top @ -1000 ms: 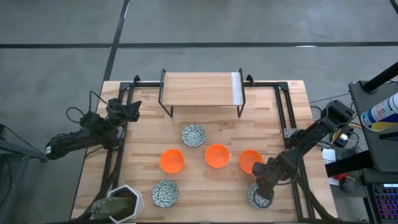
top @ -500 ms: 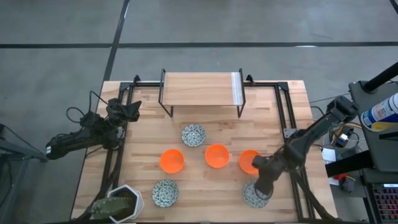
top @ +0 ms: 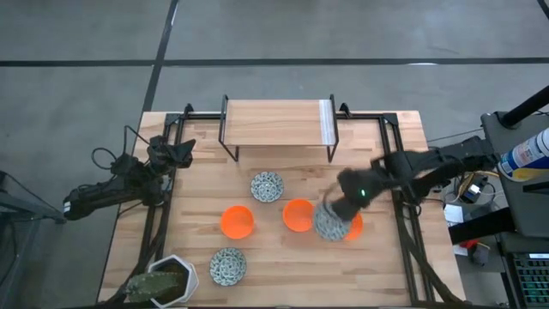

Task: Pick & Place Mini bowls
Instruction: Put the bottom right light blue patterned bowl on the shelf, then put the right orange bowl on the shelf

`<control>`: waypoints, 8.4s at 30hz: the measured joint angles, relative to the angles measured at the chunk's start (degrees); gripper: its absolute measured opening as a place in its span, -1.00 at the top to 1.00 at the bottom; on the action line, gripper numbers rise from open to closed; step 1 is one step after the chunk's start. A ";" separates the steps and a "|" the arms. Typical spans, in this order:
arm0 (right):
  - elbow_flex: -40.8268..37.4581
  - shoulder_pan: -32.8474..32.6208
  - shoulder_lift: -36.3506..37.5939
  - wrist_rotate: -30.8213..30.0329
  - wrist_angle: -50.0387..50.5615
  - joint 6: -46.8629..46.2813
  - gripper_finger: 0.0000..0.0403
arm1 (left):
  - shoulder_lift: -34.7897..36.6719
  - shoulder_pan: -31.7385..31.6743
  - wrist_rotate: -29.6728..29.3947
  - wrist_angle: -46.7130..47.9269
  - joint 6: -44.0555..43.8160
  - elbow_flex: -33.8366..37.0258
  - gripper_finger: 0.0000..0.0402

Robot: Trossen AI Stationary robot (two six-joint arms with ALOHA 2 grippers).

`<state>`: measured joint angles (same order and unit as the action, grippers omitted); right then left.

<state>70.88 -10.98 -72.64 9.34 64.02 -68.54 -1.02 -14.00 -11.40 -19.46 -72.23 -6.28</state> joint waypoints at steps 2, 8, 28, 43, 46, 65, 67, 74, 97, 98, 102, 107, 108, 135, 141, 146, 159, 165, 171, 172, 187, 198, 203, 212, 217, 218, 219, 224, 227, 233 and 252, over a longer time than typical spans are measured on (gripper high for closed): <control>2.56 4.61 -0.87 0.00 2.11 3.48 0.96 | 0.00 0.01 0.00 0.12 0.01 0.00 1.00; 8.83 18.60 -4.17 0.15 6.83 14.99 0.95 | 0.00 0.00 0.01 0.63 0.00 0.00 1.00; 36.57 52.47 -31.07 8.35 11.35 39.61 0.94 | 0.00 0.00 0.02 1.10 -1.11 0.01 1.00; 54.52 56.54 -46.02 8.71 23.05 47.19 0.94 | 0.00 0.00 0.02 1.07 -1.55 0.02 1.00; 54.19 57.91 -46.00 8.74 23.57 47.65 0.94 | 0.00 0.00 0.00 1.07 -1.69 0.02 1.00; 53.65 59.05 -45.75 8.78 25.59 50.58 0.93 | 0.00 0.02 0.00 1.09 -1.25 0.02 1.00; 53.60 59.03 -45.72 8.71 25.61 50.65 0.92 | 0.02 0.00 0.00 1.09 -1.38 0.02 1.00; 53.56 59.03 -45.72 8.51 25.64 50.84 0.76 | 0.00 0.02 0.00 1.09 -1.42 0.02 1.00; 53.45 56.57 -35.79 8.55 26.01 60.50 0.46 | 0.01 0.02 0.02 1.14 -1.51 0.02 1.00; 53.45 55.82 -34.70 8.57 26.02 61.43 0.47 | 0.01 0.01 0.00 1.14 -1.51 0.02 1.00; 53.34 52.17 -30.18 8.69 26.02 62.51 0.50 | 0.01 0.01 0.00 1.14 -1.51 0.02 1.00; 51.41 45.47 -24.52 8.69 25.93 58.78 0.54 | 0.00 0.00 0.02 1.16 -1.51 0.02 1.00; 50.71 43.88 -23.20 8.70 25.97 58.60 0.55 | 0.02 0.02 0.00 1.16 -1.51 0.02 1.00; 5.65 9.80 -3.91 2.23 12.04 28.34 0.61 | 0.00 0.02 0.42 2.07 -0.44 0.02 1.00; -4.77 8.89 -2.86 2.29 7.39 25.42 0.65 | 0.01 0.00 0.42 2.21 -0.44 0.02 1.00; -12.40 8.83 -1.94 2.47 4.85 24.92 0.64 | 0.01 0.01 0.43 2.49 -0.44 0.04 1.00; -24.16 8.85 -1.63 7.09 -5.04 19.19 0.31 | 0.01 0.01 0.44 2.45 -0.99 0.04 1.00; -26.48 8.85 -1.67 5.53 -5.18 18.44 0.21 | 0.02 0.02 0.44 2.43 -1.09 0.04 1.00; -27.29 8.85 -1.68 5.39 -8.77 18.05 0.20 | 0.02 0.02 0.44 2.43 -1.09 0.04 1.00; -27.49 8.85 -1.71 5.38 -9.47 17.90 0.20 | 0.02 0.01 0.44 2.43 -1.09 0.04 1.00; -31.25 8.85 -2.45 6.00 -14.11 16.33 0.45 | -0.19 0.01 0.44 2.49 -2.25 0.04 1.00; -34.79 8.87 -2.36 10.48 -17.42 13.04 0.95 | -1.63 0.02 0.49 2.50 -2.52 -0.19 0.99; -33.39 8.85 -2.05 12.19 -17.94 11.77 0.95 | -2.17 0.02 1.53 2.47 1.39 -2.14 0.84; -27.67 8.87 -1.75 19.96 -17.88 10.93 0.96 | -7.94 0.02 6.31 2.54 15.54 -8.69 0.50; -24.14 8.87 -1.73 24.74 -17.93 9.82 0.96 | -15.33 0.02 11.93 2.96 22.27 -13.86 0.43; -23.35 8.87 -1.73 26.03 -17.96 9.79 0.96 | -17.05 0.02 13.16 3.33 23.44 -15.04 0.42; -22.61 8.87 -1.73 27.21 -18.07 9.37 0.96 | -18.80 0.02 14.65 4.00 24.78 -16.42 0.42; -19.25 8.87 -1.77 33.27 -18.20 8.09 0.96 | -27.70 0.02 22.46 8.18 31.29 -23.94 0.42; -17.78 8.87 -1.79 37.27 -18.39 5.47 0.96 | -33.23 0.02 27.72 12.13 35.25 -28.98 0.42; -15.55 8.87 -1.79 44.04 -19.34 -0.04 0.96 | -43.88 0.02 36.34 19.53 41.59 -39.37 0.42; -15.97 9.35 -1.84 55.65 -27.42 -12.49 0.96 | -67.81 9.92 43.63 20.55 56.98 -56.88 0.42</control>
<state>54.91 -1.63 -74.48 64.99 36.60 -81.03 -68.83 -4.08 32.23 1.08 -15.25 -63.16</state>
